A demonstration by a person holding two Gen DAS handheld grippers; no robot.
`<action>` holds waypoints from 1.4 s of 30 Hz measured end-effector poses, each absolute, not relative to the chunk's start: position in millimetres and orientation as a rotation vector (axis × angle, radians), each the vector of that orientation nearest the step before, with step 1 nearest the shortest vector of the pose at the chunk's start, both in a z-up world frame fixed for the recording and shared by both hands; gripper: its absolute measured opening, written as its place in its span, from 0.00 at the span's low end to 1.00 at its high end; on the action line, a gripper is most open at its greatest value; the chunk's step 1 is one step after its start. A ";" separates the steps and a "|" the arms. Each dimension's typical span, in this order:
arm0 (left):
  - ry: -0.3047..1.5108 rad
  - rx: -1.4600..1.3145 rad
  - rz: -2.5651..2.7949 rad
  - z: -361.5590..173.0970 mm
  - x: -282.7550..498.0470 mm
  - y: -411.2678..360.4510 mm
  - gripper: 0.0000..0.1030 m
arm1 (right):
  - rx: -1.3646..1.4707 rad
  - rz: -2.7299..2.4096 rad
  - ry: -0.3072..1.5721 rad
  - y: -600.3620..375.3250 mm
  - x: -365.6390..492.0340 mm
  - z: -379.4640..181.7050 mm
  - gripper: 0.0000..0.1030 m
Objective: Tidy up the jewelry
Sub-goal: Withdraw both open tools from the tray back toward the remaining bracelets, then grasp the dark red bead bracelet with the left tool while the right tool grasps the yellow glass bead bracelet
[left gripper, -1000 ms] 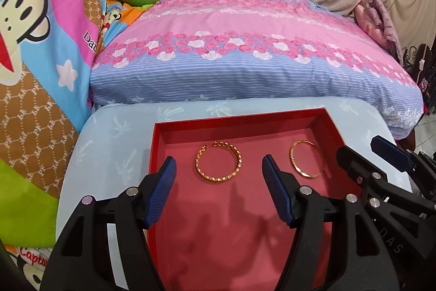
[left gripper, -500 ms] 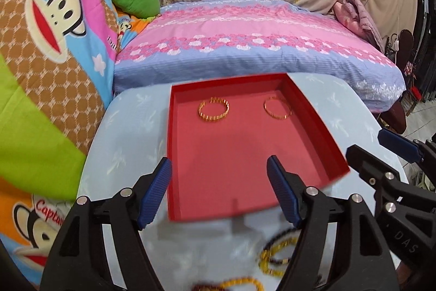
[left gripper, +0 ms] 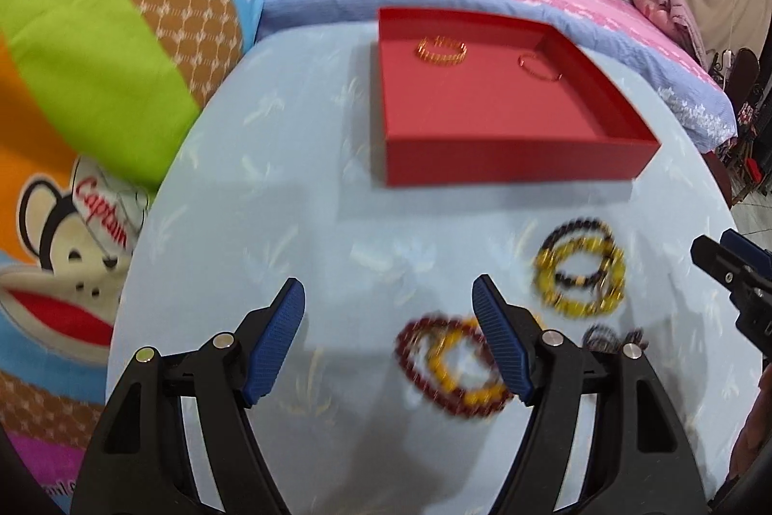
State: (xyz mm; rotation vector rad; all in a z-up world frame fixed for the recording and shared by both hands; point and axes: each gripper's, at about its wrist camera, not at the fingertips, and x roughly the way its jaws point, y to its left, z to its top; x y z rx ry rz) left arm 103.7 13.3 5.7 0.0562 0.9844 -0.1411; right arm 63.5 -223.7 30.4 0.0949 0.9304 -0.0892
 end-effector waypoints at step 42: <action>1.024 0.038 -0.246 -22.3 82.1 9.4 0.07 | 0.079 -0.052 0.993 -202.3 45.8 4.3 0.54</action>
